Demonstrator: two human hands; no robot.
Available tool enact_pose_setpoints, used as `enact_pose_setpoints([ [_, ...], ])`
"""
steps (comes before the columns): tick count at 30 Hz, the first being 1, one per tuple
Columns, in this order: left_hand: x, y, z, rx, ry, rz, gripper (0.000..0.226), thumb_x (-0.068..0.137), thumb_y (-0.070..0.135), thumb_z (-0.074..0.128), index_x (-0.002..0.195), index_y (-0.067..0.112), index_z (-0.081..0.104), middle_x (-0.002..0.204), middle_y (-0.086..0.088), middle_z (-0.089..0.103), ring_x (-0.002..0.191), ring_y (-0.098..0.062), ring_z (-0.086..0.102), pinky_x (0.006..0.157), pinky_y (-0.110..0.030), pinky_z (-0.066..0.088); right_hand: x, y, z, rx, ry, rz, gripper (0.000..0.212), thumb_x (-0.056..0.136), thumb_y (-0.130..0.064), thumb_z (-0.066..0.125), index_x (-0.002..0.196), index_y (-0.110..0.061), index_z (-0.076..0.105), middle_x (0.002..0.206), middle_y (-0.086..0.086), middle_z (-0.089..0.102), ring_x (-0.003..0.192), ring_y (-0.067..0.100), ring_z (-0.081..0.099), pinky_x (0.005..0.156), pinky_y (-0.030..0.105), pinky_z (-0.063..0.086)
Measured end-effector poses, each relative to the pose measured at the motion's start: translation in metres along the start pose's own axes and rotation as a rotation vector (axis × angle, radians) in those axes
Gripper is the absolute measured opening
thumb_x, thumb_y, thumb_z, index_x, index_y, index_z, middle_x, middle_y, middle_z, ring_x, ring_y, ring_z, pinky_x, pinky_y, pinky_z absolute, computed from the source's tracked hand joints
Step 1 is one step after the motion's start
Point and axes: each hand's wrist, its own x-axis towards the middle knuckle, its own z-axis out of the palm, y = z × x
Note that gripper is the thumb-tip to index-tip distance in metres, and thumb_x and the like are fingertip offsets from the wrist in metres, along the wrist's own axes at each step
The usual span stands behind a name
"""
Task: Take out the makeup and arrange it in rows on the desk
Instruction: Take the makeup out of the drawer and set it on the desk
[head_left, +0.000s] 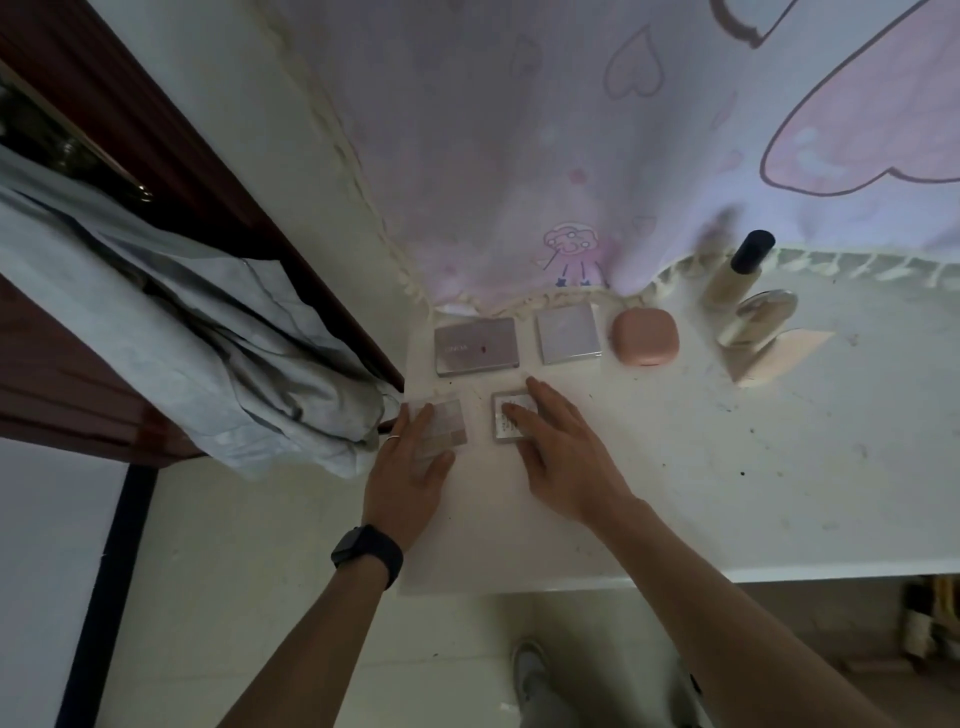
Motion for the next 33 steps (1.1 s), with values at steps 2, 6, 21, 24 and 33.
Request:
enact_pose_setpoints([
  [2,0.000,0.001,0.001,-0.009,0.010,0.007,0.061,0.097,0.027,0.062,0.151,0.034,0.035,0.163,0.006,0.021,0.148,-0.019,0.027,0.117,-0.034,0.028,0.000,0.000,0.000,0.015,0.006,-0.006,0.044,0.094,-0.012,0.059,0.138,-0.014,0.058,0.159,0.015,0.035,0.144,0.035,0.037,0.114,0.037,0.029],
  [6,0.001,0.002,0.000,0.010,0.000,0.006,0.059,0.097,0.019,0.062,0.150,0.029,0.037,0.162,0.001,0.025,0.146,-0.020,0.031,0.110,-0.024,0.027,0.000,-0.001,-0.001,0.052,-0.035,0.010,0.046,0.093,-0.008,0.058,0.139,-0.012,0.057,0.161,0.016,0.031,0.146,0.036,0.033,0.116,0.044,0.035],
  [21,-0.138,0.133,0.119,0.146,-0.088,0.549,0.050,0.087,0.010,0.059,0.133,0.027,0.050,0.138,-0.002,0.052,0.128,-0.018,0.043,0.104,-0.033,0.046,-0.240,0.058,-0.081,0.065,0.286,0.258,0.031,0.092,-0.011,0.066,0.123,-0.011,0.069,0.135,0.004,0.061,0.129,0.022,0.054,0.108,0.035,0.045],
  [24,-0.178,0.155,0.172,0.122,-0.317,0.645,0.041,0.088,0.015,0.047,0.127,0.026,0.054,0.125,0.000,0.056,0.118,-0.017,0.053,0.096,-0.032,0.052,-0.312,0.109,-0.090,-0.095,0.290,0.446,0.028,0.092,-0.025,0.055,0.108,-0.012,0.074,0.117,0.005,0.069,0.114,0.031,0.061,0.099,0.039,0.047],
  [33,-0.168,0.201,0.289,0.631,-0.636,0.322,0.071,0.098,0.036,0.048,0.158,0.030,0.010,0.165,-0.005,0.005,0.148,-0.035,0.013,0.121,-0.045,0.011,-0.375,0.162,-0.109,-0.296,0.249,0.584,0.023,0.095,-0.043,0.050,0.098,-0.033,0.070,0.119,-0.005,0.064,0.134,0.024,0.050,0.115,0.059,0.026],
])
